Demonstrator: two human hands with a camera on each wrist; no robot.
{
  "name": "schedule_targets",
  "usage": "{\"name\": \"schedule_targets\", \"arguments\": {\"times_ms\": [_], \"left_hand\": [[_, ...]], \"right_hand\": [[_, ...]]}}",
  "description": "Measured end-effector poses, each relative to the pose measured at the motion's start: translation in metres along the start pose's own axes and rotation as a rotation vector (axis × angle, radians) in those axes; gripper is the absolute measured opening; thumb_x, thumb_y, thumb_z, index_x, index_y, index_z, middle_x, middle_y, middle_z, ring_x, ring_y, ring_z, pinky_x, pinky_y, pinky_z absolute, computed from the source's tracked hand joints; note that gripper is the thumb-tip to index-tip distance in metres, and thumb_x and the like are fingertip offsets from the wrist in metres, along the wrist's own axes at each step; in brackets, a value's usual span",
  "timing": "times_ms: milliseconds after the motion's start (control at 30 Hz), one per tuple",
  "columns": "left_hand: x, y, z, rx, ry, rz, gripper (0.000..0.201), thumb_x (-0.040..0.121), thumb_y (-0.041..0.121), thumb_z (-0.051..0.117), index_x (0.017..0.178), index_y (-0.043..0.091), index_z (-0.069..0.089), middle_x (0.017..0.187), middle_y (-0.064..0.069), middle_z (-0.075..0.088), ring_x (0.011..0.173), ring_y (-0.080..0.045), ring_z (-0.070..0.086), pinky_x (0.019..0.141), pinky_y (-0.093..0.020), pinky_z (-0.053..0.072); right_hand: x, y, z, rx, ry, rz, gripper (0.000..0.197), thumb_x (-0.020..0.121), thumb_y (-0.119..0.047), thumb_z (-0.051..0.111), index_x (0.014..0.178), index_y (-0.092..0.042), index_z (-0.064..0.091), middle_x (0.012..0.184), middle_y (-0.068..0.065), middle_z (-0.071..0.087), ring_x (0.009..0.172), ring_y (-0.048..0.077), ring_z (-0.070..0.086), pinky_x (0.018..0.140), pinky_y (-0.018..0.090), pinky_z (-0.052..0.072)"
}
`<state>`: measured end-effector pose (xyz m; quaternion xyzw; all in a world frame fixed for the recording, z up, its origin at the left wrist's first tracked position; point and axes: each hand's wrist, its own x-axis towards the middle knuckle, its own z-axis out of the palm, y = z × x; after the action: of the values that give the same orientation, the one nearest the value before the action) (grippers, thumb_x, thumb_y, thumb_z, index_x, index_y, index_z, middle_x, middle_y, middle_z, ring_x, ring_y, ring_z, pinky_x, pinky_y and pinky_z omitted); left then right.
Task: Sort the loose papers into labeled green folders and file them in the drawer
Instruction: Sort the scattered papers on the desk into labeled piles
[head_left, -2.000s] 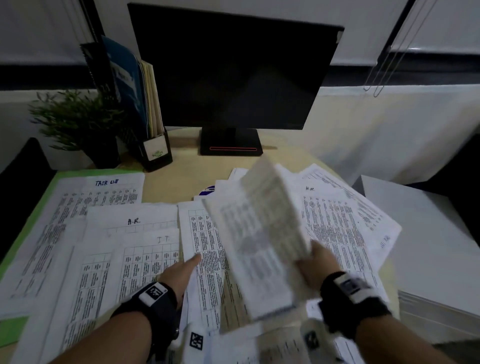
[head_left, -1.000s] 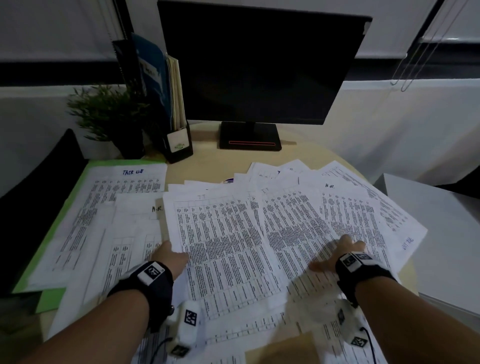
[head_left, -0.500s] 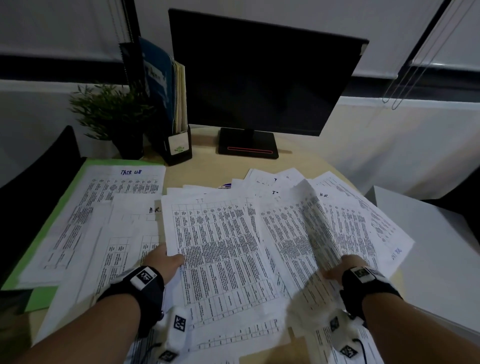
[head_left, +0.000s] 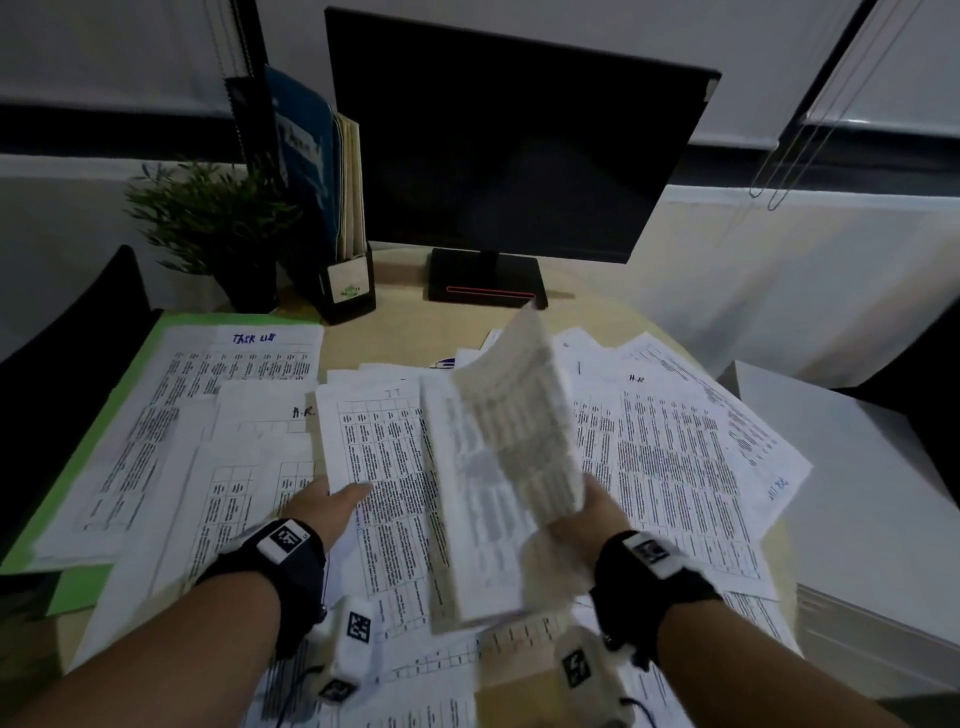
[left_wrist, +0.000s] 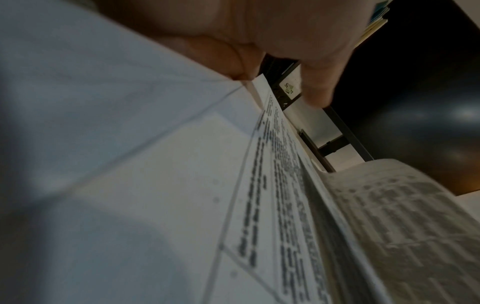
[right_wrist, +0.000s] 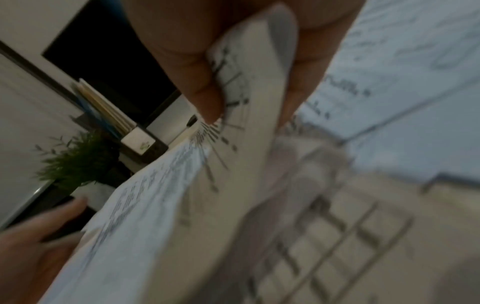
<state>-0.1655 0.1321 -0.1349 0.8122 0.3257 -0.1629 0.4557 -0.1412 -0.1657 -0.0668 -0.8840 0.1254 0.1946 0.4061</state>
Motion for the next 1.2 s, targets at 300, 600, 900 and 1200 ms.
{"name": "schedule_targets", "arguments": {"times_ms": [300,600,900,1200], "left_hand": [[-0.002,-0.003,0.01,0.026,0.035,0.078,0.062,0.07,0.039,0.083,0.121,0.012,0.059,0.118,-0.006,0.065,0.099,-0.024,0.06,0.088,-0.033,0.049],[0.003,-0.006,0.009,0.06,0.037,0.034,0.082,0.071,0.04,0.08,0.138,0.011,0.044,0.137,-0.009,0.052,0.121,-0.03,0.051,0.103,-0.045,0.042],[0.004,-0.007,0.009,0.058,0.03,0.042,0.074,0.072,0.037,0.08,0.133,0.011,0.049,0.131,-0.008,0.057,0.116,-0.029,0.054,0.102,-0.044,0.044],[-0.002,-0.004,0.008,0.036,0.026,0.036,0.067,0.073,0.034,0.08,0.129,0.011,0.051,0.127,-0.008,0.059,0.112,-0.028,0.055,0.099,-0.042,0.046]], "right_hand": [[-0.009,-0.01,0.036,-0.393,-0.252,0.09,0.071,0.07,-0.081,0.049,0.107,-0.02,0.054,0.121,0.009,0.056,0.107,0.025,0.058,0.095,0.042,0.049],[0.028,0.009,0.002,-0.538,0.095,0.391,0.111,0.069,-0.058,0.074,0.147,-0.009,0.012,0.143,0.018,0.031,0.129,0.036,0.038,0.103,0.047,0.038],[0.045,0.002,-0.004,-0.523,-0.036,0.324,0.086,0.083,-0.028,0.07,0.145,0.006,0.02,0.123,0.015,0.054,0.104,0.025,0.059,0.068,0.019,0.052],[0.018,-0.054,-0.075,-0.382,0.408,-0.105,0.012,0.093,-0.009,0.046,0.096,-0.007,0.058,0.097,0.016,0.063,0.072,0.022,0.043,0.066,0.024,0.032]]}}
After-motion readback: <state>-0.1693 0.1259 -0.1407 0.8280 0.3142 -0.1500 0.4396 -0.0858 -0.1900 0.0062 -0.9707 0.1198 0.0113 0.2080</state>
